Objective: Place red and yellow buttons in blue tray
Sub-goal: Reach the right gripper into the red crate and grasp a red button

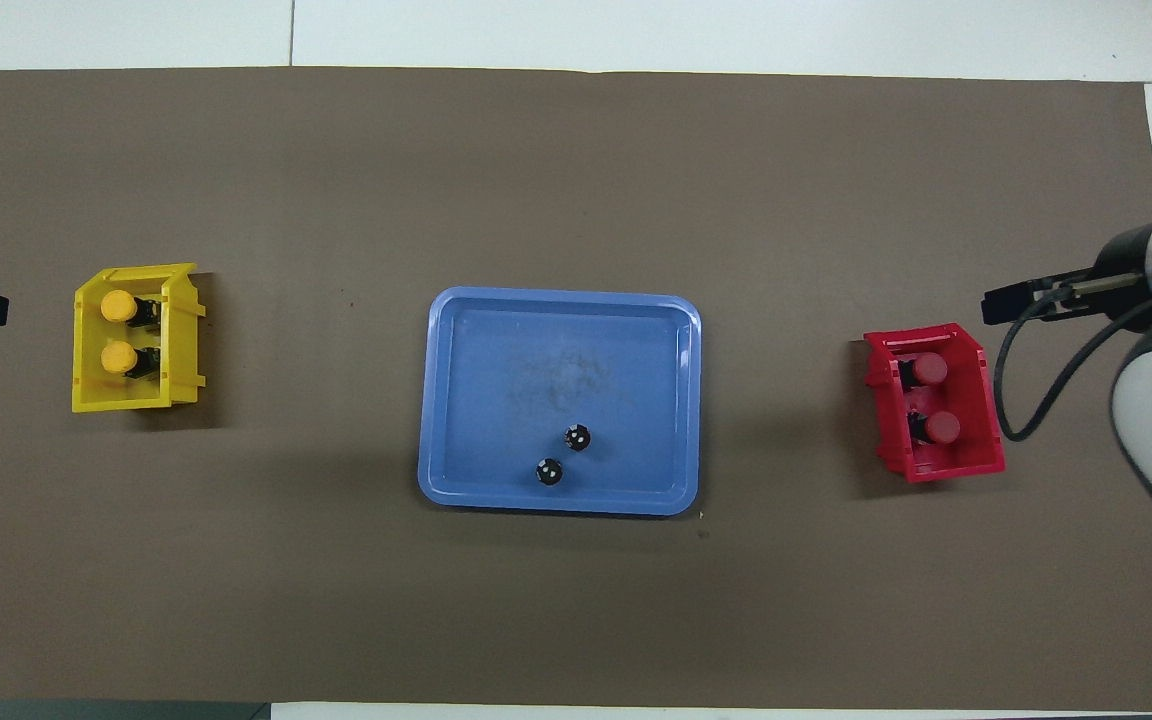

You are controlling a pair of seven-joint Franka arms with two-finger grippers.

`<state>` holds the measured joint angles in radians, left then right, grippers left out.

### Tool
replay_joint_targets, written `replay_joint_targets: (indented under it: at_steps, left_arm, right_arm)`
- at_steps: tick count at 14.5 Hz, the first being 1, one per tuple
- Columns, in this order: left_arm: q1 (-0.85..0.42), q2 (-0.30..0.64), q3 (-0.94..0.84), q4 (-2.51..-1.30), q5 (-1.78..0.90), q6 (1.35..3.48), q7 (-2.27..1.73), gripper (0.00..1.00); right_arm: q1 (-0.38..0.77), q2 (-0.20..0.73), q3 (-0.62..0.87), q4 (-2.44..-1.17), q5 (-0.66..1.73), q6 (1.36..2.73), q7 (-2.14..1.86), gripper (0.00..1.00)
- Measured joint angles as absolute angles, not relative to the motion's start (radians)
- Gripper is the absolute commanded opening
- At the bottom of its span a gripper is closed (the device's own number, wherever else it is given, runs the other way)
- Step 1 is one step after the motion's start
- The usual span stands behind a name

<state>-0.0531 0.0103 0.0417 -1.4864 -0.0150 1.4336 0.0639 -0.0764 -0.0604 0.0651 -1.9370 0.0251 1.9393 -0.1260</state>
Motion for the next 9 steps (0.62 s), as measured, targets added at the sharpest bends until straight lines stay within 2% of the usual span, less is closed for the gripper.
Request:
replay_joint_targets:
  at_steps: [4, 9]
  left_arm:
    - [-0.053, 0.01, 0.042, -1.486, -0.015, 1.434, 0.064, 1.0]
    - [-0.053, 0.01, 0.042, -1.486, -0.015, 1.434, 0.064, 1.0]
  right_arm:
    - [-0.076, -0.002, 0.063, -2.111, 0.027, 2.184, -0.126, 0.71]
    - [-0.076, 0.007, 0.062, -2.225, 0.027, 2.321, -0.126, 0.65]
